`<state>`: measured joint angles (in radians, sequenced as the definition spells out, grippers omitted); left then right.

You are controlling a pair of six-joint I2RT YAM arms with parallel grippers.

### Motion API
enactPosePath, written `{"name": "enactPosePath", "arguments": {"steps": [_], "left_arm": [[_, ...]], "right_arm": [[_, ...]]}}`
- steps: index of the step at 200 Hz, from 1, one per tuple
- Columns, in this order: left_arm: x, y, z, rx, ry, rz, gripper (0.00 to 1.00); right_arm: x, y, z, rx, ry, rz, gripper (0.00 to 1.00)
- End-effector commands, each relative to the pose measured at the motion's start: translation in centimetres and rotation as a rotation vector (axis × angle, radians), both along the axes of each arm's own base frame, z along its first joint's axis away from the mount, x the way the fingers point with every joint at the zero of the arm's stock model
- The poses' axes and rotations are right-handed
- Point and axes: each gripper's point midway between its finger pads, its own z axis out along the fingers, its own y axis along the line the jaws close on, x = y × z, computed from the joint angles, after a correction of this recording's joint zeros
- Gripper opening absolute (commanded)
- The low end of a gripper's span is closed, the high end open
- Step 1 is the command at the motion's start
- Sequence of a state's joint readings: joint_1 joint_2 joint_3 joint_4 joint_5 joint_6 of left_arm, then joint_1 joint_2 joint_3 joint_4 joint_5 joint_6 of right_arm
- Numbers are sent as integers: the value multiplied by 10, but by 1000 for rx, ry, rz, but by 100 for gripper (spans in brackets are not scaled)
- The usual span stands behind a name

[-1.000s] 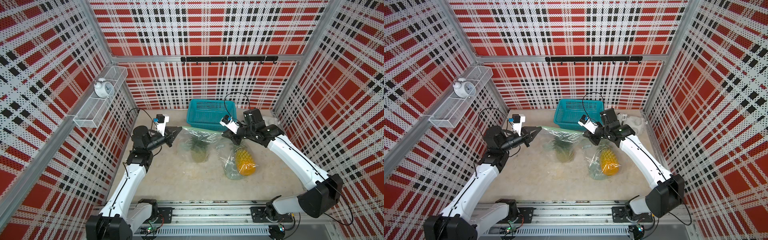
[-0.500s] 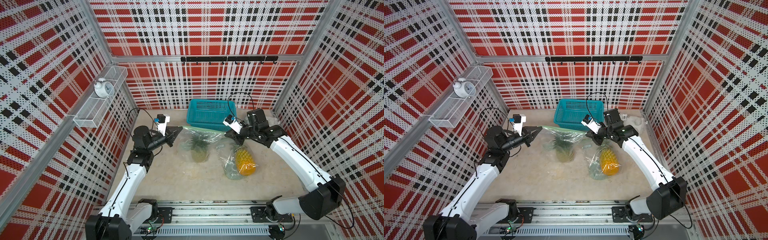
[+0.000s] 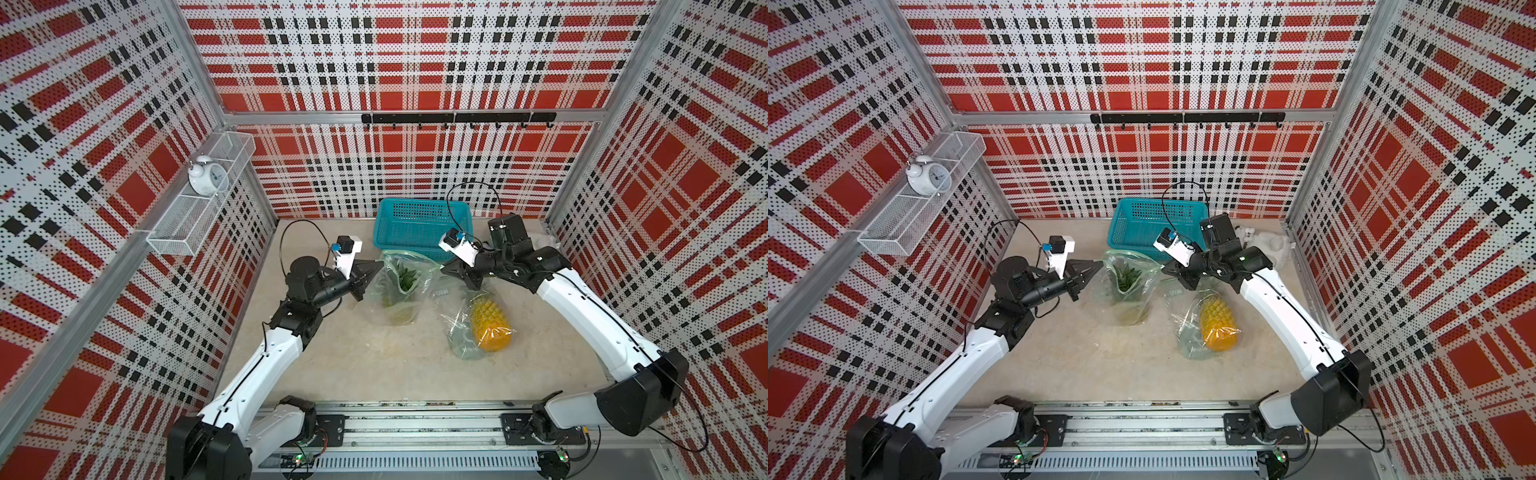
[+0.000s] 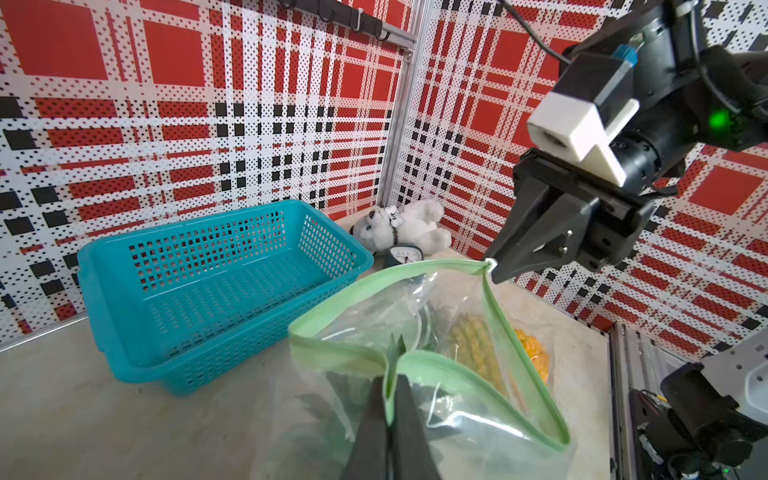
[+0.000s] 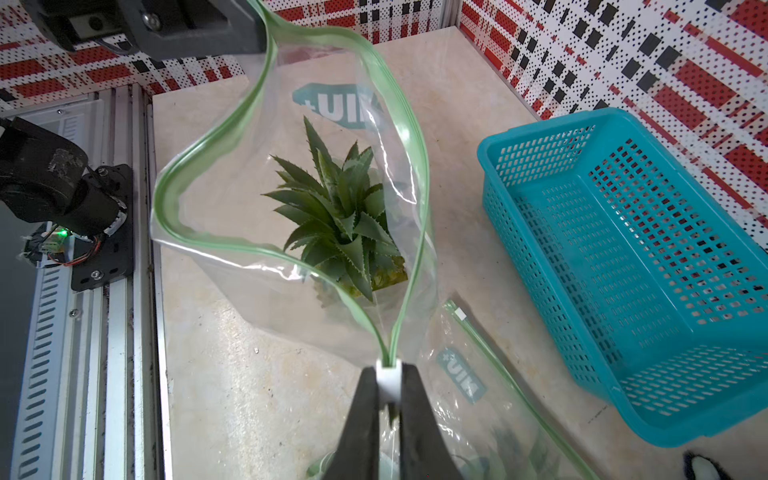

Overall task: Open the zip-top bag and take out the pineapple
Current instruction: Open the zipper of the food storage bag at the center of the board.

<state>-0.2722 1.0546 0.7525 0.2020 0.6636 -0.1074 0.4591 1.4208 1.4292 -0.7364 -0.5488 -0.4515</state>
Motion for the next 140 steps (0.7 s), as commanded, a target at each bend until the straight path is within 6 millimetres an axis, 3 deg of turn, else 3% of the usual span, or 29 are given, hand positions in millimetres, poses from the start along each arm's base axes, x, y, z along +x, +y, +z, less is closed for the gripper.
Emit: {"name": "enactPosePath", "arguments": {"steps": [1, 57, 140], "left_arm": [[7, 10, -6, 11, -15, 91, 0], [10, 19, -39, 22, 44, 159, 0], [10, 3, -79, 108, 106, 163, 0]], "right_arm": [[-1, 12, 4, 9, -2, 35, 5], [7, 19, -20, -53, 34, 13, 5], [11, 18, -46, -115, 69, -19, 7]]}}
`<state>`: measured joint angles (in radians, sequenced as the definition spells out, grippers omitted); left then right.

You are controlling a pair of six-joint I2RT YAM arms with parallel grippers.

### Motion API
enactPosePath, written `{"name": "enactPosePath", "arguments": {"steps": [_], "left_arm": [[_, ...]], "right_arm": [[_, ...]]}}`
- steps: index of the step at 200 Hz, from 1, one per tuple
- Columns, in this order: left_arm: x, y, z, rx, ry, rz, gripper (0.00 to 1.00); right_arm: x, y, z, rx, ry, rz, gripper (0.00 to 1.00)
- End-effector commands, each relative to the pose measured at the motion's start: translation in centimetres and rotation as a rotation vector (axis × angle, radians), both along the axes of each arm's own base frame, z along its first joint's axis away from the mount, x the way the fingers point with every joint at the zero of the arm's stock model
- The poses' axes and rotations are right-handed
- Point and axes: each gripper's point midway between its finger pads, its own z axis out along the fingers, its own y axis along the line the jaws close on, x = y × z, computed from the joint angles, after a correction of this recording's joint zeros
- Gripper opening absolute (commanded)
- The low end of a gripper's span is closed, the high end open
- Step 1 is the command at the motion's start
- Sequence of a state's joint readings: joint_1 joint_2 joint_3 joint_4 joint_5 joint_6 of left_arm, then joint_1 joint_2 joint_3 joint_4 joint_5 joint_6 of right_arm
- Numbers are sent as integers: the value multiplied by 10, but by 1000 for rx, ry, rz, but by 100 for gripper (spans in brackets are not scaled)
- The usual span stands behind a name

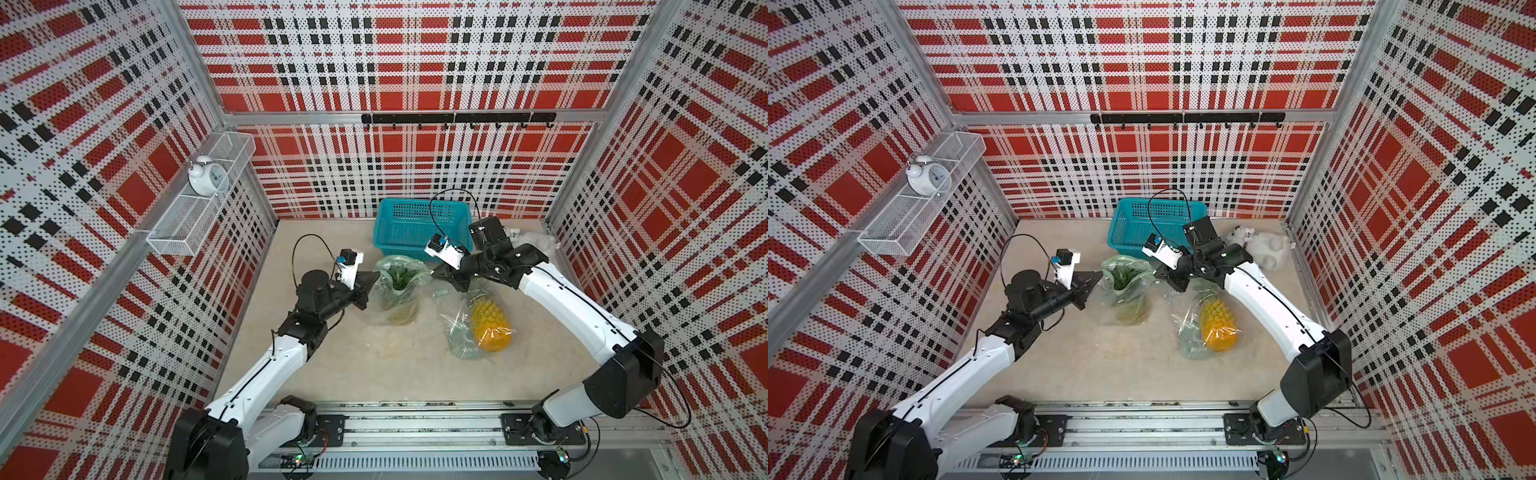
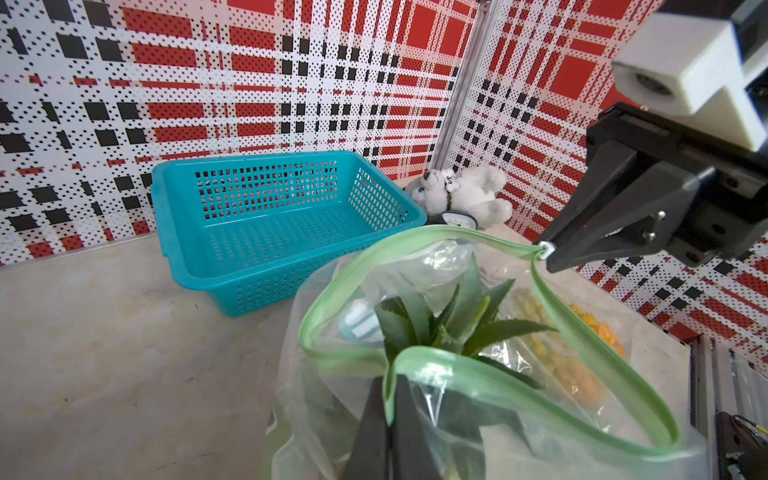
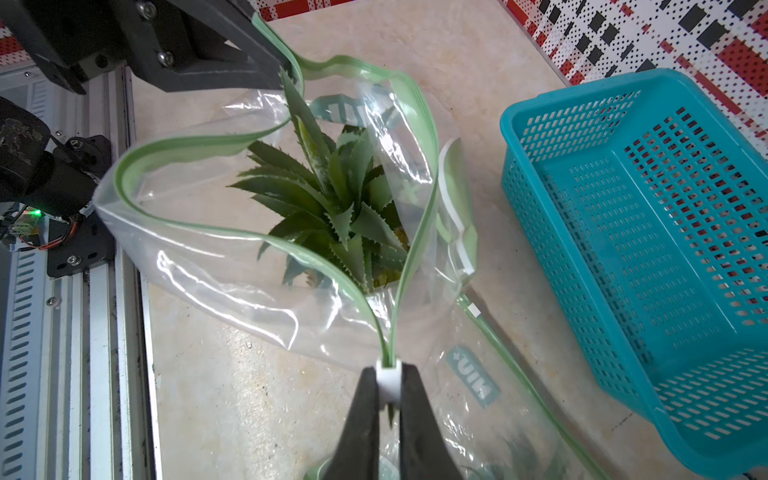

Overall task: Open the zip-top bag and take out the pineapple
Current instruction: Open the zipper of the food storage bag at the center of the board.

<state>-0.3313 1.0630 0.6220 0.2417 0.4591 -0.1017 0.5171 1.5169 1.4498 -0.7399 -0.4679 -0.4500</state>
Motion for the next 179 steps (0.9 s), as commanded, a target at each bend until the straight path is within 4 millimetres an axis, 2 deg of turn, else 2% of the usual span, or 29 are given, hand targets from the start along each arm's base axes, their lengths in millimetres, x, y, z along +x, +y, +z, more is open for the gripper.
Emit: {"name": "enactPosePath", "arguments": {"steps": [1, 27, 33, 51, 62, 83, 105, 136, 154, 179], "left_arm": [[1, -3, -22, 47, 29, 21, 0], [2, 0, -30, 63, 37, 48, 0], [2, -1, -31, 65, 35, 48, 0], [0, -2, -30, 74, 24, 42, 0], [-1, -3, -31, 78, 23, 37, 0], [-1, -4, -31, 81, 20, 33, 0], [-1, -5, -28, 79, 14, 30, 0], [-2, -6, -27, 79, 12, 25, 0], [-2, -6, -27, 79, 12, 27, 0], [-3, -6, -25, 77, 9, 27, 0]], "right_arm": [[2, 0, -13, -30, 24, -19, 7], [1, 1, -7, -22, 14, -16, 13], [1, 1, -3, -18, 3, -18, 17], [4, 0, 19, 20, -59, -33, 32], [4, 0, 36, 51, -99, -43, 47], [2, 2, 65, 113, -162, -40, 56], [-3, 7, 93, 187, -189, -14, 60], [-6, 16, 117, 271, -212, 10, 61], [-13, 30, 120, 290, -198, 60, 61], [-17, 59, 111, 255, -177, 104, 62]]}}
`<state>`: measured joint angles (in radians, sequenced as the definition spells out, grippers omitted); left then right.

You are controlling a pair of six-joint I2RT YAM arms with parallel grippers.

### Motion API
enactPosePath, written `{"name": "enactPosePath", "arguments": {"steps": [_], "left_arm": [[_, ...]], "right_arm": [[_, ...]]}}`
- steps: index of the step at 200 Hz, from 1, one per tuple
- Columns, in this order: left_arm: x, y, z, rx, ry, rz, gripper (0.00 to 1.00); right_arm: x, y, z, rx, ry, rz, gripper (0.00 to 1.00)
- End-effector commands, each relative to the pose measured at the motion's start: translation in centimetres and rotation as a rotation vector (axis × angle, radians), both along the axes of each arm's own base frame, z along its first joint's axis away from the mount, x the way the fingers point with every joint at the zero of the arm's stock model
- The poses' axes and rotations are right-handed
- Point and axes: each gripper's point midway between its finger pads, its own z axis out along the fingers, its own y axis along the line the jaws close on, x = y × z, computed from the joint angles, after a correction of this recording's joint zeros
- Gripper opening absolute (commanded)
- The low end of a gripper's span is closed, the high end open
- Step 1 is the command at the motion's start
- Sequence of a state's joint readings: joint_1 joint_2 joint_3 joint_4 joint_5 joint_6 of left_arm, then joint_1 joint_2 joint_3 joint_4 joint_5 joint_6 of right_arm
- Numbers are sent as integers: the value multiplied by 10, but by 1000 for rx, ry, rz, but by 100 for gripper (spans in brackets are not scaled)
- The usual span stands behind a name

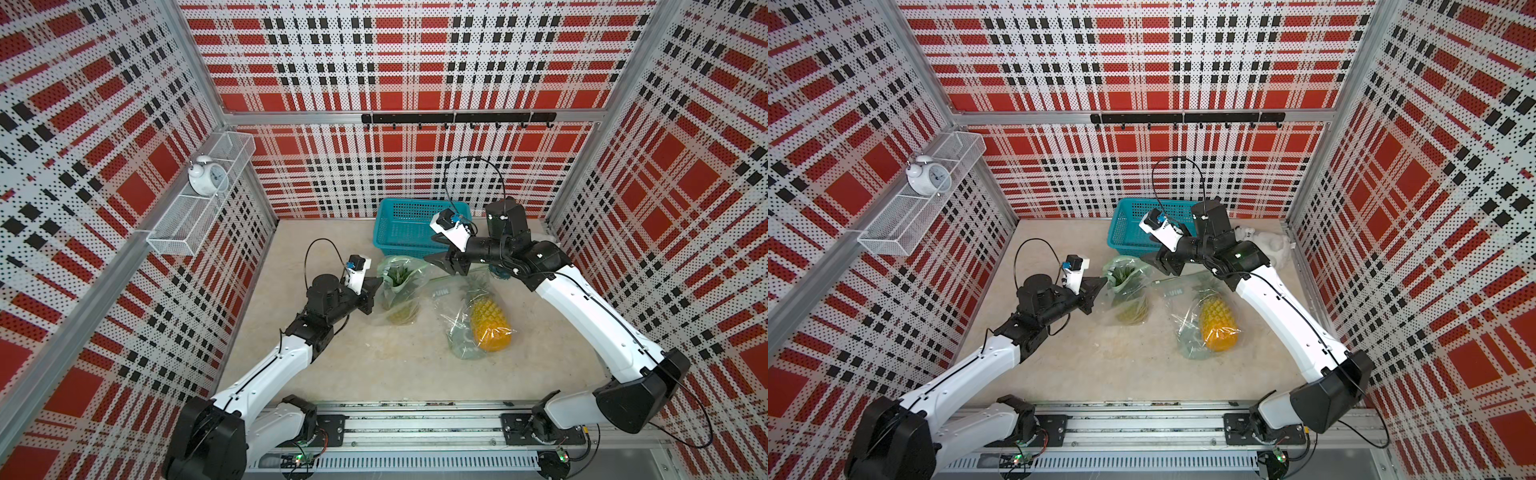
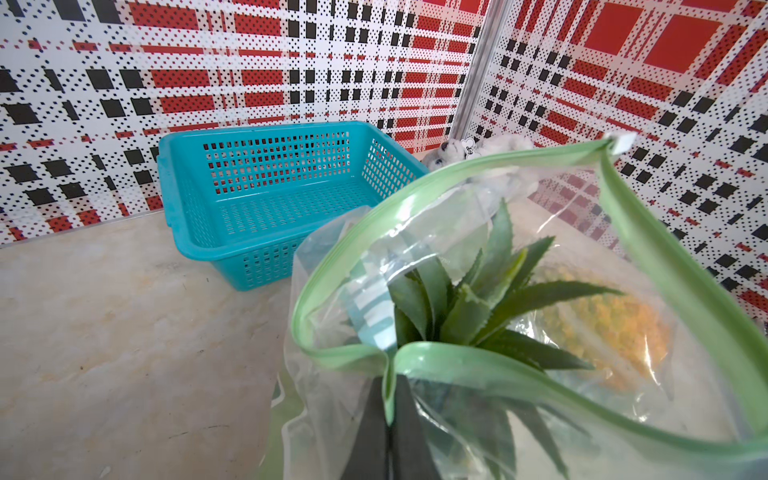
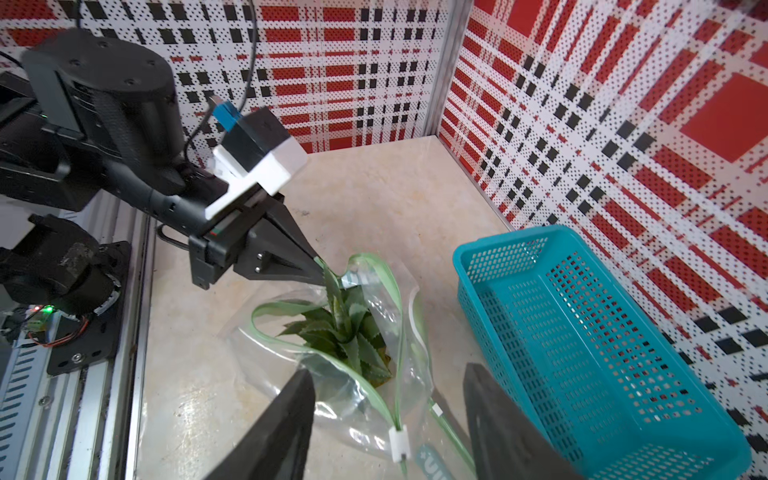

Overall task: Open the zip-top bag and take out the pineapple
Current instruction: Pick up the pineapple from the zipper food storage bag.

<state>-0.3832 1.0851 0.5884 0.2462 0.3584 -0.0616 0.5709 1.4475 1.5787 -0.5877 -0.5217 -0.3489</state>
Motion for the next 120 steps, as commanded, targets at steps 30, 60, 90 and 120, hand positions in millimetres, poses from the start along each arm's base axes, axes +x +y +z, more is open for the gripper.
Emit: {"name": "enactPosePath", "arguments": {"steps": [30, 60, 90, 120], "left_arm": [[-4, -1, 0, 11, -6, -8, 0], [-4, -1, 2, 11, -10, -8, 0], [-3, 0, 4, 13, -17, -2, 0], [-3, 0, 3, 15, -15, -2, 0]], "right_arm": [[-2, 53, -21, -61, 61, 60, 61], [7, 66, -52, -154, 129, 42, 61], [12, 61, -74, -223, 174, 6, 67], [7, 59, -86, -240, 198, 15, 69]]}}
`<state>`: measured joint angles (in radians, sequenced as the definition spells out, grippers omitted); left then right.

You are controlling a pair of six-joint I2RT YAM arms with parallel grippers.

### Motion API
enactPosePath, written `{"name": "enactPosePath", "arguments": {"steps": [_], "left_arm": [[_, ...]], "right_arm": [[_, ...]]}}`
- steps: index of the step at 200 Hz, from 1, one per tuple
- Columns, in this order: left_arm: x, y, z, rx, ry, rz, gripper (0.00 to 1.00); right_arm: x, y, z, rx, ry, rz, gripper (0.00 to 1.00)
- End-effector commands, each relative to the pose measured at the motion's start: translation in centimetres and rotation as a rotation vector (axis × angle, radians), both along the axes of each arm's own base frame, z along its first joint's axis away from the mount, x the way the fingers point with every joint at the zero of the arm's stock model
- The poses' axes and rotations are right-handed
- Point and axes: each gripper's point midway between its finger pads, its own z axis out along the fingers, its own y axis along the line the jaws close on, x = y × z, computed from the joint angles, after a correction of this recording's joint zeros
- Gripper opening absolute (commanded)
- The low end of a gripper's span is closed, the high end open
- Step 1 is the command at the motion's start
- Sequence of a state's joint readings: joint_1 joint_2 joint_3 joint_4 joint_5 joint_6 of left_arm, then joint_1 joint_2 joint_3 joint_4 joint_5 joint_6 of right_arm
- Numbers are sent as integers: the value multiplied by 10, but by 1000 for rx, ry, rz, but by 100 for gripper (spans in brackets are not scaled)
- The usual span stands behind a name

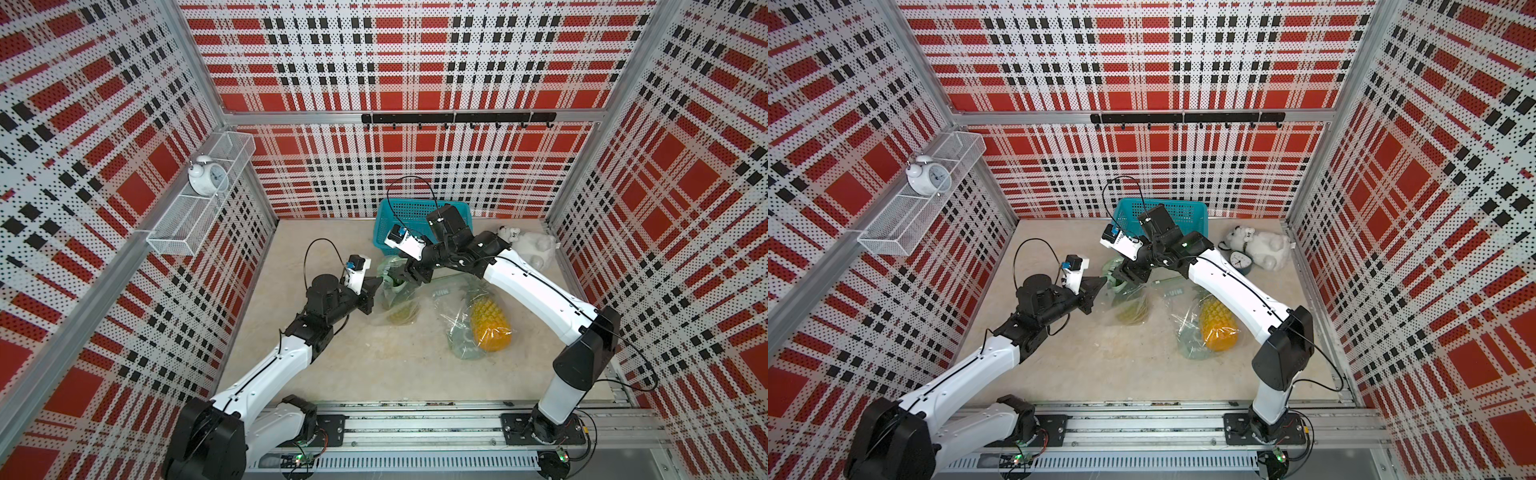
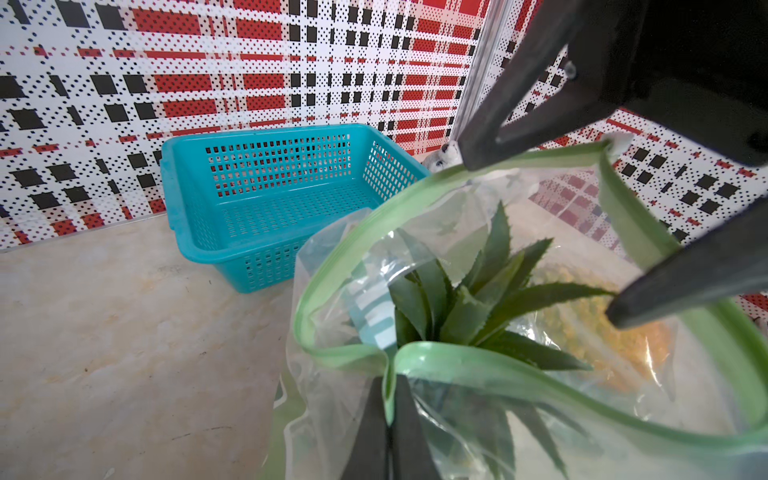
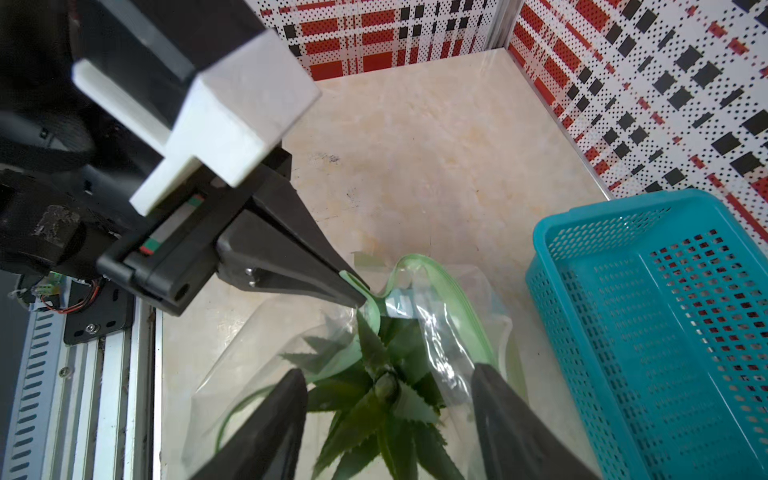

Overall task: Open the zip-top bag and take out the pineapple
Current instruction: Pick up the pineapple from the zipper food storage bag.

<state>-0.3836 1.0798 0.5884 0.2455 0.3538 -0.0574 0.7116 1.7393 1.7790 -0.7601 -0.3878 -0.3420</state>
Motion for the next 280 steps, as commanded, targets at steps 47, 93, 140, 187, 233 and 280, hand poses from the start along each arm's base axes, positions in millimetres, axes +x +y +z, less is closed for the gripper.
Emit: {"name": "enactPosePath", "arguments": {"steps": [47, 93, 140, 187, 233, 280], "left_arm": [[-2, 0, 2, 13, -8, -4, 0], [-2, -1, 2, 13, -8, -5, 0], [-2, -1, 0, 15, -3, -9, 0], [-2, -3, -2, 14, 4, -16, 0], [-1, 0, -7, 17, 10, 4, 35], [0, 16, -6, -50, 9, 51, 68]], "right_arm": [[-1, -9, -25, -66, 42, -54, 72], [-4, -4, -41, -88, 72, -33, 68], [-11, 3, -44, -92, 58, 0, 59], [-4, 11, -56, -107, 65, -19, 56], [1, 13, -61, -108, 54, -33, 14], [0, 6, -41, -58, 16, -43, 0]]}}
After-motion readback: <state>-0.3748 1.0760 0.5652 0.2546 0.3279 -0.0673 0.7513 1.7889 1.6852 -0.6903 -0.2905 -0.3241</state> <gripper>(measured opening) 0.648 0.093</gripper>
